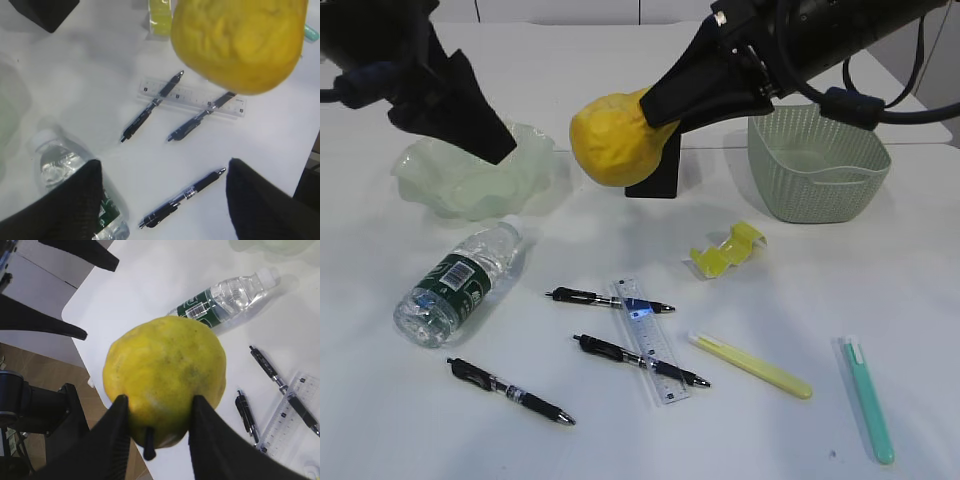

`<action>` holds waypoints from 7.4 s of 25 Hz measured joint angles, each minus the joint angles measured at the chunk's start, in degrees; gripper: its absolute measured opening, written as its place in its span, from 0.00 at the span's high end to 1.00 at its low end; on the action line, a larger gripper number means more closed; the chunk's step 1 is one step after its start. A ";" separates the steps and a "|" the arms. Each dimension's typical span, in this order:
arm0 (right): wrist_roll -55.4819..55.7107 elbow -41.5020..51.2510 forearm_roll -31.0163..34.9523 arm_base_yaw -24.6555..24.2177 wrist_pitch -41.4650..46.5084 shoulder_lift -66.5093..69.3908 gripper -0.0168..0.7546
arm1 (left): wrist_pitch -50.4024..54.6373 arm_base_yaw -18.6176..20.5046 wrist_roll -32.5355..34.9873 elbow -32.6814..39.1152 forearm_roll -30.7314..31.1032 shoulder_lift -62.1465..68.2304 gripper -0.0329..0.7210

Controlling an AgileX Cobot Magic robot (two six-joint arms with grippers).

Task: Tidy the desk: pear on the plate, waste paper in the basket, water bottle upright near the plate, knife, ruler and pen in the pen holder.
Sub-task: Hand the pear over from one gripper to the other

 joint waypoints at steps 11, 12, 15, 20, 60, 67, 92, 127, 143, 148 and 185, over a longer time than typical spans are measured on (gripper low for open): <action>0.37 0.00 -1.01 0.00 0.00 0.00 0.65 | -1.97 -7.95 0.00 -4.22 4.97 5.14 0.22; 0.45 0.00 -1.14 0.00 0.00 0.00 0.65 | -2.56 -9.03 0.00 -4.22 5.98 5.15 0.20; 0.73 0.00 -1.26 0.00 0.00 0.00 0.65 | -4.66 -11.15 0.00 -4.22 6.81 5.15 0.15; 0.98 0.00 -1.36 0.00 0.00 0.00 0.65 | -7.15 -11.95 0.00 -4.22 6.89 5.15 0.13; 1.89 0.24 -3.90 0.00 0.31 0.00 0.65 | -11.25 -14.78 -0.67 -4.22 3.06 8.50 0.12; 2.03 0.24 -3.10 0.00 0.35 0.00 0.65 | -11.95 -15.14 -3.14 -4.22 3.35 8.72 0.06; 2.71 0.24 -3.10 0.09 1.19 0.00 0.66 | -11.18 -15.17 -4.73 -4.22 2.37 8.72 0.09; 3.07 0.24 -3.20 0.09 1.46 0.00 0.66 | -10.86 -15.17 -7.11 -4.32 1.42 8.97 0.09; 3.30 0.34 -3.93 0.44 1.88 0.00 0.66 | -9.48 -15.17 -9.21 -4.63 0.92 9.98 0.09; 3.42 0.34 -4.06 0.44 2.11 0.00 0.66 | -9.27 -15.17 -9.31 -4.63 0.37 9.98 0.09; 3.74 0.34 -4.10 0.52 2.98 0.00 0.66 | -7.29 -15.17 -10.10 -4.77 -0.07 9.98 0.27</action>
